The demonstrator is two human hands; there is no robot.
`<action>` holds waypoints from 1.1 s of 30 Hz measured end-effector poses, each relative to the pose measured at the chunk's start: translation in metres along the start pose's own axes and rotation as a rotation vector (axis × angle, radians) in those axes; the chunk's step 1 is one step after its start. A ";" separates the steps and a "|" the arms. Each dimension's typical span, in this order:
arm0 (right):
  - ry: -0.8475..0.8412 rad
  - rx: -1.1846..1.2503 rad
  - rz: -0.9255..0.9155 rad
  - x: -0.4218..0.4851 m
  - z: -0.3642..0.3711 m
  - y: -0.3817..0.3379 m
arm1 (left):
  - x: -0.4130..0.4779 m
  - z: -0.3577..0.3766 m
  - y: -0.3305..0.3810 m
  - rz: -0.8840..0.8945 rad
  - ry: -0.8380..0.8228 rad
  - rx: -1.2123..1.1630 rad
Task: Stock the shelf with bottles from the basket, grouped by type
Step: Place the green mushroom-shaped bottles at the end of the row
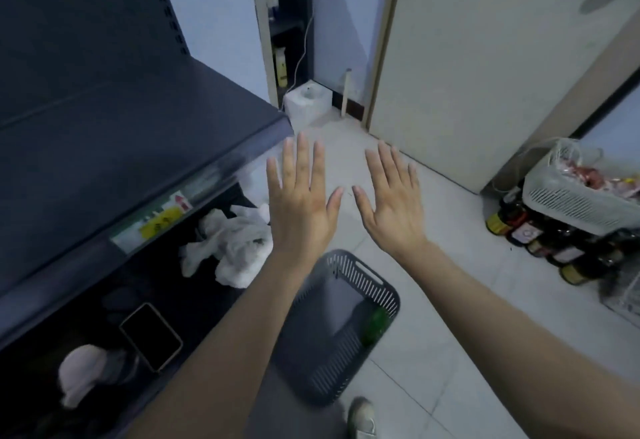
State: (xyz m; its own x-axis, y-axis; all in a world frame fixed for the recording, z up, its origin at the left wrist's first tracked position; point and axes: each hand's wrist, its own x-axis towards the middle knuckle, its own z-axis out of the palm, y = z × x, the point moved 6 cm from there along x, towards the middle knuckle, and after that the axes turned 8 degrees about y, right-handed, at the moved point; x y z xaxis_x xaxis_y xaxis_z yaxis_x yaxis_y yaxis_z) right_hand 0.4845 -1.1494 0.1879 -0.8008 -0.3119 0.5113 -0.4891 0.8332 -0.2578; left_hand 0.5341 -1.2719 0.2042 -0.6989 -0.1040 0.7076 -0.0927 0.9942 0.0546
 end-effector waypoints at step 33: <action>-1.331 -0.420 -0.079 -0.261 0.398 0.197 | -0.451 0.384 0.125 -2.263 -1.079 -0.776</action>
State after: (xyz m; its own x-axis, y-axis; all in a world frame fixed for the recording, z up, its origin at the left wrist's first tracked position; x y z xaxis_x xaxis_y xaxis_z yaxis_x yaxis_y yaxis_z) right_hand 0.4592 -1.0852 -0.3227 -0.6150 -0.3608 -0.7012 -0.5988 0.7923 0.1175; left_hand 0.5654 -1.1114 -0.3792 0.0295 -0.1432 -0.9893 -0.7715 -0.6325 0.0685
